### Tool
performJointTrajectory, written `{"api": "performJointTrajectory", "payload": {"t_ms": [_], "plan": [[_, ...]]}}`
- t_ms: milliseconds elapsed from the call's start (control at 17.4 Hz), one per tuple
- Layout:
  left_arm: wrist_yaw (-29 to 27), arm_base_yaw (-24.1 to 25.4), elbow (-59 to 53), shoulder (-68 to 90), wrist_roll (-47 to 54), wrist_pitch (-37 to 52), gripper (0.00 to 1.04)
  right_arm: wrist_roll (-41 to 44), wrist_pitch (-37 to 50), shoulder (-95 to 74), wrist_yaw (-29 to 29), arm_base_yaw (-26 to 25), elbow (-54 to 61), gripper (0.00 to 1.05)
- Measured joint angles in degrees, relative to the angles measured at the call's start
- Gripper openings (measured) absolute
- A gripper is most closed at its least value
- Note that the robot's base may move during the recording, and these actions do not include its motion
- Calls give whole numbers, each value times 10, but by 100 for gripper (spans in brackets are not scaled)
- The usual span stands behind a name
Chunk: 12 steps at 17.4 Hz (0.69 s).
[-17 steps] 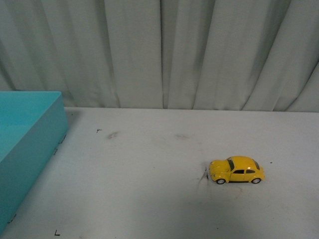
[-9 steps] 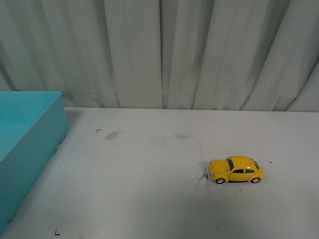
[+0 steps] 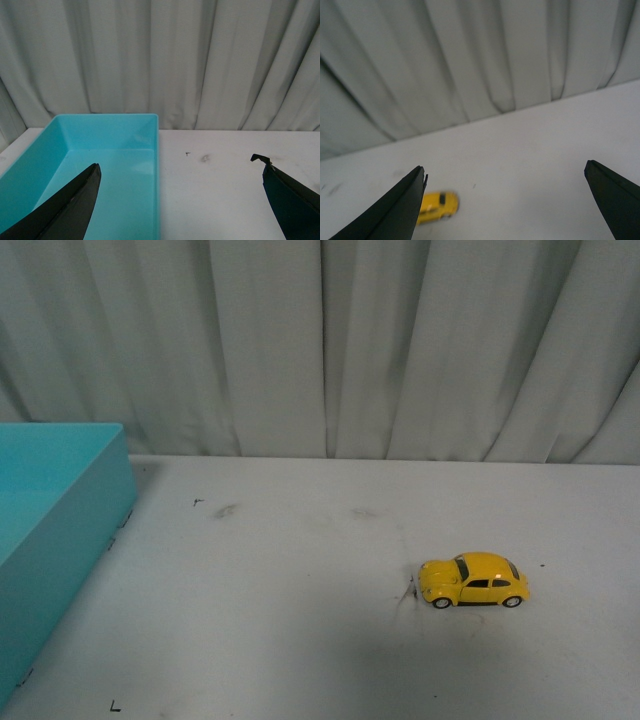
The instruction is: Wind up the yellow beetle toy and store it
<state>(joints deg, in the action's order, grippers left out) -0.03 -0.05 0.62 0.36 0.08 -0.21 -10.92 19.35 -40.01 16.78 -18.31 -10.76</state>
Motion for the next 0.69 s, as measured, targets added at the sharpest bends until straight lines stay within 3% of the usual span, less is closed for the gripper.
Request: {"api": "performJointTrajectory", "payload": {"t_ms": [172, 287, 345, 459, 632, 689], "plan": [[0, 0, 0, 0, 0, 0, 98, 9, 258, -343, -23, 5, -155, 98], [0, 0, 0, 0, 0, 0, 98, 37, 303, -497, 6, 42, -262, 98], [0, 0, 0, 0, 0, 0, 98, 62, 322, -570, 53, 65, -315, 98], [0, 0, 0, 0, 0, 0, 98, 143, 316, -667, 146, 97, -387, 98], [0, 0, 0, 0, 0, 0, 98, 202, 284, -696, 202, 109, -405, 98], [0, 0, 0, 0, 0, 0, 98, 360, 190, -732, 295, 124, -406, 98]]}}
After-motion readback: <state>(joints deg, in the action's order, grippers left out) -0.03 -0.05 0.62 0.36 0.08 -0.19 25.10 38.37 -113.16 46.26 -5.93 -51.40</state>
